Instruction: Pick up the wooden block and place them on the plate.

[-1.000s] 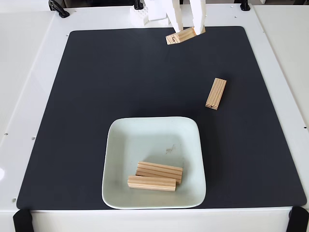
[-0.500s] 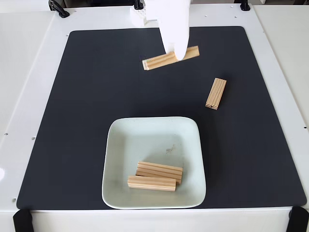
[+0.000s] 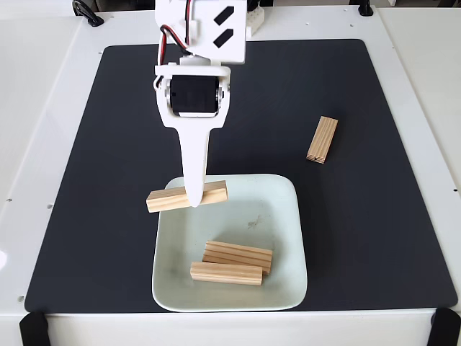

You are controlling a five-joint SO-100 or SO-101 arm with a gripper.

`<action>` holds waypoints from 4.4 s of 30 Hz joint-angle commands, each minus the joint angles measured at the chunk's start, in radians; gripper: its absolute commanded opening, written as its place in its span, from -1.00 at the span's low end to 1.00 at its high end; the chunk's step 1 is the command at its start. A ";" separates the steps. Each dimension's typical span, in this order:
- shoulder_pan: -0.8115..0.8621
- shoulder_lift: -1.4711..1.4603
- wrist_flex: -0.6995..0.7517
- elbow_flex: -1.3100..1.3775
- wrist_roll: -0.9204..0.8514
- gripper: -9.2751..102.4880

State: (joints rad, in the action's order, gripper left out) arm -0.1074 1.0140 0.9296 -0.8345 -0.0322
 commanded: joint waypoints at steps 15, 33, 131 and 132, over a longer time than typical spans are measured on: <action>-0.066 -0.156 -0.012 0.242 0.015 -0.85; -0.069 -0.179 -0.009 0.244 0.017 -0.82; -0.449 0.219 0.178 -0.557 -0.723 -0.14; -0.451 0.218 0.178 -0.557 -0.723 -0.14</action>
State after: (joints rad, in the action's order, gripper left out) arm -0.5507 1.2287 1.1045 -1.4235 -0.7609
